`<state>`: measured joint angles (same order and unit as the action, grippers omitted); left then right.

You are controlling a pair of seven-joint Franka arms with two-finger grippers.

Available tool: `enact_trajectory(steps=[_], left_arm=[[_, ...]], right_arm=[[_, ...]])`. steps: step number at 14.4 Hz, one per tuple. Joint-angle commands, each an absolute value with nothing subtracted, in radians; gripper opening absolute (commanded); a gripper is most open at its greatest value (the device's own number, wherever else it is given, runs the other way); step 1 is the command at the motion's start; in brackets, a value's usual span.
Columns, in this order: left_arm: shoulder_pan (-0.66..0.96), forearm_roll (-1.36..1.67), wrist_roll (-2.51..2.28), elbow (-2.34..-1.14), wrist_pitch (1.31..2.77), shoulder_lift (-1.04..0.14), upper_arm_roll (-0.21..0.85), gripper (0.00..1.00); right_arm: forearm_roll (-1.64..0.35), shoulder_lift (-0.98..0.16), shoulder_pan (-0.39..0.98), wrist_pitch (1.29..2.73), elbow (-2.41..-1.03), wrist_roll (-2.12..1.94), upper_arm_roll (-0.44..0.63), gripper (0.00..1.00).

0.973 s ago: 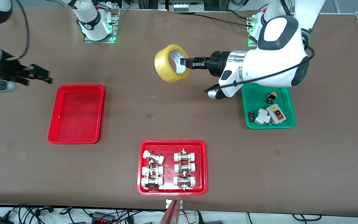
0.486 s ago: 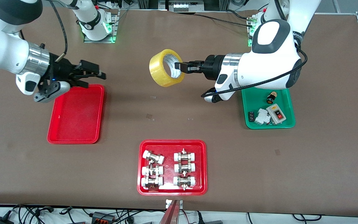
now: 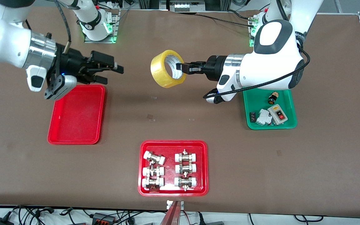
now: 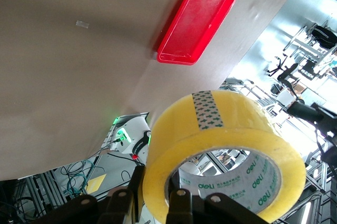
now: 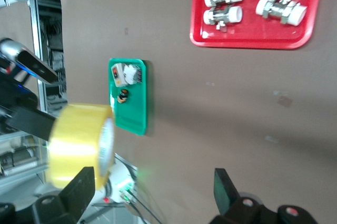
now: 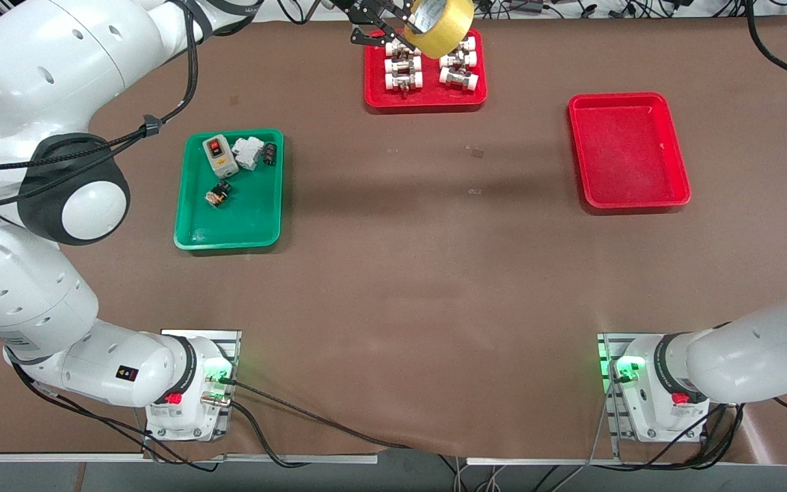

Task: Left arm passes tape to right arm into tray
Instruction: 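Hold the tape with the left gripper while the right gripper approaches it, then close the right gripper on the tape roll's rim beside the left gripper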

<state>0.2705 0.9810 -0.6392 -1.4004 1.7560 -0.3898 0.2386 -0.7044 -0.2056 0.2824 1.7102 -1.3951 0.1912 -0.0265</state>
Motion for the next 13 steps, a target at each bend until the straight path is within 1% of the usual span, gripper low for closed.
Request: enact_trajectory(steps=[1,5,9,13], left_arm=[[0.267,1.005,-0.652,-1.371,1.744,-0.396,0.238,0.0],[0.262,1.005,-0.652,-1.373,1.733,-0.393,0.236,0.0],[0.259,1.005,-0.65,-1.373,1.726,-0.393,0.236,0.0],[0.261,1.005,-0.649,-1.373,1.721,-0.393,0.236,0.0]], right_arm=[[-0.716,-0.222,0.376,1.778,-1.364,0.352,-0.017,1.0],[-0.719,-0.235,0.443,1.851,-1.364,0.458,-0.017,1.0],[-0.712,-0.239,0.489,1.853,-1.364,0.5,-0.017,1.0],[-0.715,-0.247,0.491,1.853,-1.364,0.492,-0.017,1.0]])
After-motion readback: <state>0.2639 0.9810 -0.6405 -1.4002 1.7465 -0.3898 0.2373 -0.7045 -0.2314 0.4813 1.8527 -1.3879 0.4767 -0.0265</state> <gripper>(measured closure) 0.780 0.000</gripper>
